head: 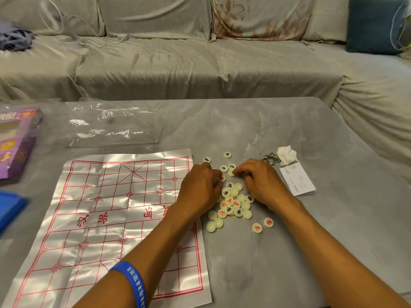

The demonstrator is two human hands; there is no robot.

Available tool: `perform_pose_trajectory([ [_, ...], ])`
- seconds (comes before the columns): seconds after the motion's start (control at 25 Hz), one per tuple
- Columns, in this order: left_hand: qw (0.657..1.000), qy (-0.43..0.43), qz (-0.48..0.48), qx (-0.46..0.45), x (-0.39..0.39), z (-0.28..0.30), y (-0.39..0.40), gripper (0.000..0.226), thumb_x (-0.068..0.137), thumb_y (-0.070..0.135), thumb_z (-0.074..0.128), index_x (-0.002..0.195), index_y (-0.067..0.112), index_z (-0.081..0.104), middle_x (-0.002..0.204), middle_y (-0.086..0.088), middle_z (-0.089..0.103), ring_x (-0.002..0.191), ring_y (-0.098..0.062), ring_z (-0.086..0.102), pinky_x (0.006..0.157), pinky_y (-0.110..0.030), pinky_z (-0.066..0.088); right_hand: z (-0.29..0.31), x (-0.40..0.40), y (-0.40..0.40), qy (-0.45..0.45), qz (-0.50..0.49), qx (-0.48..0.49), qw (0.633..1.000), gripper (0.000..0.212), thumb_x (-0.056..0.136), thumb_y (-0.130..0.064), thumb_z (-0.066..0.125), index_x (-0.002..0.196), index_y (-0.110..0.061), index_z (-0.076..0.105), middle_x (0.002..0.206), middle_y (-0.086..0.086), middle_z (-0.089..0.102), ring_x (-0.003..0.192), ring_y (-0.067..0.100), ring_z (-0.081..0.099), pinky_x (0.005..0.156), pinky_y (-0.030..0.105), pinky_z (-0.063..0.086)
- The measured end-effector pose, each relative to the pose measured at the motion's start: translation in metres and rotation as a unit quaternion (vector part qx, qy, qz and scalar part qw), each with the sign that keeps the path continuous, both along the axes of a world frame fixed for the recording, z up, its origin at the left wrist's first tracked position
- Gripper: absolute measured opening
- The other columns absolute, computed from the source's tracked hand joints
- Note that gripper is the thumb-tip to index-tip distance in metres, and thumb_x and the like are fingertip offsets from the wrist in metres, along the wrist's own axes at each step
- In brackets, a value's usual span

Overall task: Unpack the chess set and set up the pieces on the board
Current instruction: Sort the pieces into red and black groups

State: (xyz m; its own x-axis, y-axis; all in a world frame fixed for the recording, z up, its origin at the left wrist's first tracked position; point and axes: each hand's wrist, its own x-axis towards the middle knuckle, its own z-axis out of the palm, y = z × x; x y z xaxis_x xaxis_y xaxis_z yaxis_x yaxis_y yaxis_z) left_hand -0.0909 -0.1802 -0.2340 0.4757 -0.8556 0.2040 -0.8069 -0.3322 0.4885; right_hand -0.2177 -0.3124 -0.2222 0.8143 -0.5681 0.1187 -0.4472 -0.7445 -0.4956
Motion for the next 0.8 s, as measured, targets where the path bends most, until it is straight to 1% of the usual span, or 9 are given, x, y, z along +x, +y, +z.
perform_pose_trajectory([
  [0.12, 1.000, -0.007, 0.011, 0.003, 0.002, -0.003, -0.010, 0.024, 0.090, 0.035, 0.057, 0.093, 0.016, 0.071, 0.090, -0.002, 0.060, 0.079, -0.016, 0.052, 0.059, -0.023, 0.034, 0.007, -0.005, -0.010, -0.018, -0.042, 0.015, 0.999, 0.037, 0.088, 0.004, 0.047, 0.104, -0.017, 0.072, 0.107, 0.002, 0.066, 0.097, 0.016, 0.060, 0.084, 0.026, 0.047],
  [0.24, 0.998, 0.035, 0.039, 0.018, 0.000, 0.009, -0.015, 0.022, 0.085, 0.035, 0.063, 0.088, 0.016, 0.071, 0.085, 0.000, 0.064, 0.073, -0.014, 0.058, 0.058, -0.019, 0.041, 0.011, -0.012, -0.013, -0.033, -0.091, 0.048, 0.994, 0.035, 0.090, 0.002, 0.047, 0.102, -0.018, 0.071, 0.105, -0.001, 0.065, 0.091, 0.008, 0.054, 0.079, 0.017, 0.040],
  [0.32, 0.995, 0.076, 0.057, -0.014, -0.007, 0.028, -0.004, 0.023, 0.082, 0.037, 0.067, 0.094, 0.018, 0.071, 0.089, 0.005, 0.065, 0.077, -0.012, 0.060, 0.063, -0.019, 0.046, 0.011, -0.014, -0.010, -0.028, -0.078, 0.052, 0.995, 0.026, 0.091, -0.007, 0.053, 0.103, -0.022, 0.070, 0.103, -0.005, 0.065, 0.088, 0.006, 0.055, 0.075, 0.015, 0.042],
  [0.36, 0.995, 0.090, 0.040, -0.019, -0.014, 0.036, 0.008, 0.025, 0.082, 0.038, 0.068, 0.099, 0.019, 0.070, 0.091, 0.007, 0.062, 0.080, -0.010, 0.059, 0.065, -0.019, 0.046, 0.011, -0.012, -0.008, -0.024, -0.057, 0.054, 0.997, 0.022, 0.091, -0.012, 0.056, 0.104, -0.024, 0.070, 0.102, -0.006, 0.066, 0.088, 0.006, 0.057, 0.074, 0.016, 0.044],
  [0.44, 0.994, 0.097, -0.056, 0.017, -0.037, 0.044, 0.040, 0.029, 0.084, 0.042, 0.065, 0.106, 0.024, 0.068, 0.098, 0.009, 0.059, 0.086, -0.006, 0.054, 0.069, -0.017, 0.045, 0.011, -0.006, -0.006, -0.015, -0.018, 0.061, 0.998, 0.018, 0.090, -0.023, 0.062, 0.105, -0.024, 0.070, 0.101, -0.008, 0.066, 0.087, 0.007, 0.059, 0.076, 0.021, 0.048],
  [0.52, 0.985, 0.066, -0.145, 0.068, -0.063, 0.038, 0.065, 0.031, 0.088, 0.047, 0.057, 0.111, 0.028, 0.066, 0.106, 0.009, 0.058, 0.092, -0.004, 0.049, 0.076, -0.014, 0.043, 0.006, 0.001, -0.002, -0.005, -0.022, 0.064, 0.998, 0.021, 0.085, -0.031, 0.068, 0.104, -0.023, 0.070, 0.099, -0.008, 0.065, 0.087, 0.009, 0.060, 0.077, 0.023, 0.049],
  [0.56, 0.982, 0.056, -0.163, 0.082, -0.071, 0.033, 0.071, 0.031, 0.090, 0.047, 0.054, 0.113, 0.029, 0.065, 0.109, 0.009, 0.058, 0.094, -0.003, 0.047, 0.078, -0.014, 0.042, 0.003, 0.004, 0.001, -0.007, -0.039, 0.061, 0.997, 0.023, 0.083, -0.034, 0.070, 0.102, -0.023, 0.071, 0.097, -0.008, 0.064, 0.086, 0.009, 0.060, 0.077, 0.024, 0.049],
  [0.68, 0.980, 0.054, -0.166, 0.094, -0.072, 0.022, 0.072, 0.034, 0.091, 0.047, 0.052, 0.118, 0.030, 0.063, 0.113, 0.008, 0.058, 0.097, -0.003, 0.046, 0.082, -0.015, 0.042, -0.008, 0.009, 0.007, -0.035, -0.082, 0.042, 0.995, 0.020, 0.079, -0.032, 0.074, 0.095, -0.021, 0.070, 0.094, -0.007, 0.064, 0.084, 0.009, 0.059, 0.073, 0.026, 0.050],
  [0.8, 0.981, 0.056, -0.164, 0.090, -0.067, 0.024, 0.068, 0.037, 0.090, 0.049, 0.053, 0.121, 0.030, 0.061, 0.115, 0.009, 0.056, 0.098, -0.004, 0.047, 0.082, -0.016, 0.044, -0.009, 0.011, 0.006, -0.051, -0.077, -0.001, 0.996, 0.014, 0.080, -0.025, 0.072, 0.089, -0.015, 0.071, 0.089, -0.002, 0.068, 0.081, 0.014, 0.060, 0.071, 0.030, 0.051],
])
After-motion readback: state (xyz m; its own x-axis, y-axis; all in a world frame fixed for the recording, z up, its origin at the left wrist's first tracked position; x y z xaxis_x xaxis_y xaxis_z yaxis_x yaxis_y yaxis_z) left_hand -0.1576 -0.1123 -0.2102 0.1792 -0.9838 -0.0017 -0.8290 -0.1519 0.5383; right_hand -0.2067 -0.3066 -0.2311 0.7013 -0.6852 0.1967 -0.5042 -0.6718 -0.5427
